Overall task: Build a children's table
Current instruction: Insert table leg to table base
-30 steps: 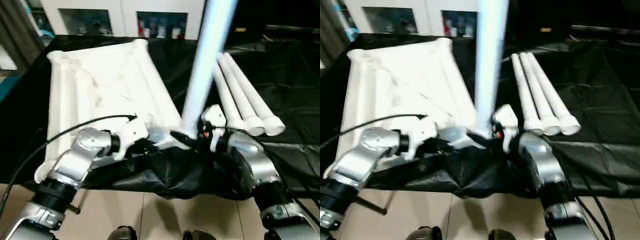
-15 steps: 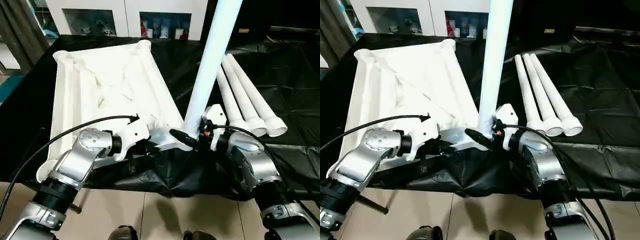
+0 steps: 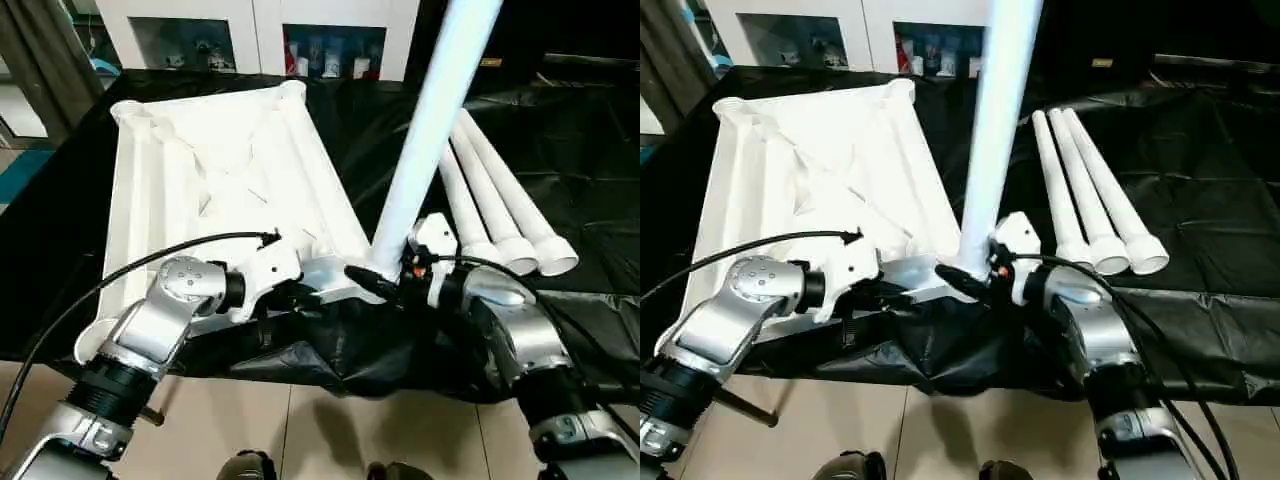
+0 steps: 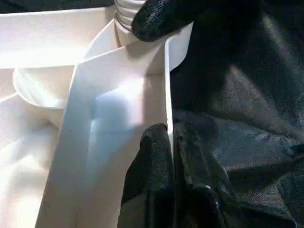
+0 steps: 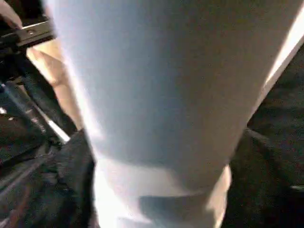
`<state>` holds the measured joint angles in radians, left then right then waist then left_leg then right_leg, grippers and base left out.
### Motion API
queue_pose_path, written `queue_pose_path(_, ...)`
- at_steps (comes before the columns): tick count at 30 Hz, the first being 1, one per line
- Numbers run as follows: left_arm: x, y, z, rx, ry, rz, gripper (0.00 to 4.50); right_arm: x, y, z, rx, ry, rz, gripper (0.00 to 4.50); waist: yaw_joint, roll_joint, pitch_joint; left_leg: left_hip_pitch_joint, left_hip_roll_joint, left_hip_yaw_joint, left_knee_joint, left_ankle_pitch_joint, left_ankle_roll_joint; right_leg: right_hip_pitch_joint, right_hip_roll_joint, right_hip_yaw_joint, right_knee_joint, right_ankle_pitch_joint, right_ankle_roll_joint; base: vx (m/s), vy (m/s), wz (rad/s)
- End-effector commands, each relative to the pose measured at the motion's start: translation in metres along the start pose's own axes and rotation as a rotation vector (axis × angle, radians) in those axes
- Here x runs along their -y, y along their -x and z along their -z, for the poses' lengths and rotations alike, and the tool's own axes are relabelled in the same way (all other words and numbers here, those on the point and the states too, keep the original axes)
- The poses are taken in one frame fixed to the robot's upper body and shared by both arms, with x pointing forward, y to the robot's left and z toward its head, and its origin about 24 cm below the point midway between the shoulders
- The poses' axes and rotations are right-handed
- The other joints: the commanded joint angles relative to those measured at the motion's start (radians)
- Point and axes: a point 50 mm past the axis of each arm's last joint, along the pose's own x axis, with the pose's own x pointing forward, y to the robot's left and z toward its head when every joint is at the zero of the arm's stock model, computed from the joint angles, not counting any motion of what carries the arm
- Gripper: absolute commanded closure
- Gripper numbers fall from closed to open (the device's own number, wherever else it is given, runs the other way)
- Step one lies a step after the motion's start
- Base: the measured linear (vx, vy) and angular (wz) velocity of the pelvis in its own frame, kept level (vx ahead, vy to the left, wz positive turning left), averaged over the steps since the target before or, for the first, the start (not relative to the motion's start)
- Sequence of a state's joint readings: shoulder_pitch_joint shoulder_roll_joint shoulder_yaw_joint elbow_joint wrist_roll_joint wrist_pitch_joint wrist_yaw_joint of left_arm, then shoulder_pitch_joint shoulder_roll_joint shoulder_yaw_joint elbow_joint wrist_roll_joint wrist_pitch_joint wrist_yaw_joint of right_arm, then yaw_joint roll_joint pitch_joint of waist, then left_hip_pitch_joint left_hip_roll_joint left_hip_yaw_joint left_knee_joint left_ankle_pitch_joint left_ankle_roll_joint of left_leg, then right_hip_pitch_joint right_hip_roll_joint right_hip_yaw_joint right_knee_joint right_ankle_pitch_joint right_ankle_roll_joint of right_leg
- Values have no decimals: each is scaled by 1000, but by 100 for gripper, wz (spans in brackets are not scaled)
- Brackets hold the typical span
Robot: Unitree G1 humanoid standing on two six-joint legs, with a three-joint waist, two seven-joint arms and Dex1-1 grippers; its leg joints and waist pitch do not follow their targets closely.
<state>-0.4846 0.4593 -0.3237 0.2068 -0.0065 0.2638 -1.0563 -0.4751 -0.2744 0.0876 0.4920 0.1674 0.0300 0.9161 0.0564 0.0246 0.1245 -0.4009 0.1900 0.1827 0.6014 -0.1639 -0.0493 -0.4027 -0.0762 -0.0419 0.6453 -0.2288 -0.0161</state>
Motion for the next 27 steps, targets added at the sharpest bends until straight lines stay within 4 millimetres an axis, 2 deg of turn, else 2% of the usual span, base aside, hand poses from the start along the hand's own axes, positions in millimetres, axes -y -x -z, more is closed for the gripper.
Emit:
queue_pose_path(1,10,-8,4,-11,13,90,450,3,5,1,-15,-1,13,103,-1,9,-94,23,34,-13,-58,-87,111,59,-55,38,-59,143,-319,0,0,0)
queue_pose_path(4,10,-8,4,-12,12,91,450,3,6,2,-16,-3,13,112,-1,10,-93,24,35,-14,-59,-92,107,58,-56,38,-59,136,-318,0,0,0)
queue_pose_path(5,10,-8,4,-12,13,91,450,3,6,1,-16,-5,13,135,-1,10,-93,23,35,-14,-59,-93,106,58,-55,38,-59,136,-317,0,0,0)
queue_pose_path(10,10,-8,5,-11,17,90,450,1,6,3,-21,-16,3,166,-1,9,-93,24,35,-13,-59,-94,105,59,-56,39,-60,138,-317,0,0,0)
queue_pose_path(13,10,-8,6,-10,23,87,450,-1,6,6,-27,-23,0,171,0,8,-93,24,35,-13,-59,-91,107,58,-56,39,-60,139,-316,0,0,0)
queue_pose_path(15,9,-9,6,-5,36,66,450,-2,5,10,-34,-43,32,172,0,7,-92,23,35,-13,-59,-88,109,57,-55,39,-60,141,-316,0,0,0)
queue_pose_path(18,1,-15,4,7,79,-28,450,1,-2,19,-57,-81,162,173,-3,7,-88,24,35,-12,-63,-110,97,54,-56,39,-65,95,-312,0,0,0)
queue_pose_path(19,-4,-18,3,9,100,-81,450,3,-6,23,-67,-99,225,173,-4,6,-86,24,34,-12,-64,-121,91,54,-56,39,-68,71,-308,0,0,0)
queue_pose_path(20,-10,-22,1,14,127,-135,450,5,-10,27,-79,-126,301,173,-9,2,-78,29,31,-10,-69,-181,62,49,-58,41,-83,-55,-290,0,0,0)
queue_pose_path(21,-17,-29,-3,16,159,-203,450,9,-18,32,-88,-191,424,173,-10,4,-74,31,31,-10,-72,-206,48,47,-60,42,-88,-115,-279,0,0,0)
queue_pose_path(22,-18,-30,-3,16,161,-207,450,9,-19,32,-88,-196,432,173,-13,6,-69,39,30,-10,-76,-259,15,40,-61,43,-99,-234,-259,0,0,0)
queue_pose_path(23,-20,-32,-5,14,168,-231,450,10,-22,34,-91,-220,475,173,-14,4,-70,43,29,-13,-78,-292,-5,42,-63,44,-106,-313,-229,0,0,0)
queue_pose_path(25,-27,-39,-9,16,200,-298,450,12,-27,37,-96,-278,562,173,-15,5,-68,44,31,-12,-81,-298,-7,34,-64,47,-112,-329,-209,0,0,0)
queue_pose_path(26,-35,-52,-18,23,252,-403,450,11,-39,39,-113,-339,662,173,-14,5,-69,45,30,-14,-84,-310,-10,35,-63,45,-115,-341,-201,0,0,0)
queue_pose_path(27,-35,-52,-18,23,252,-403,450,11,-39,39,-113,-339,662,173,-18,5,-67,48,31,-10,-82,-318,-12,28,-64,48,-116,-344,-208,0,0,0)
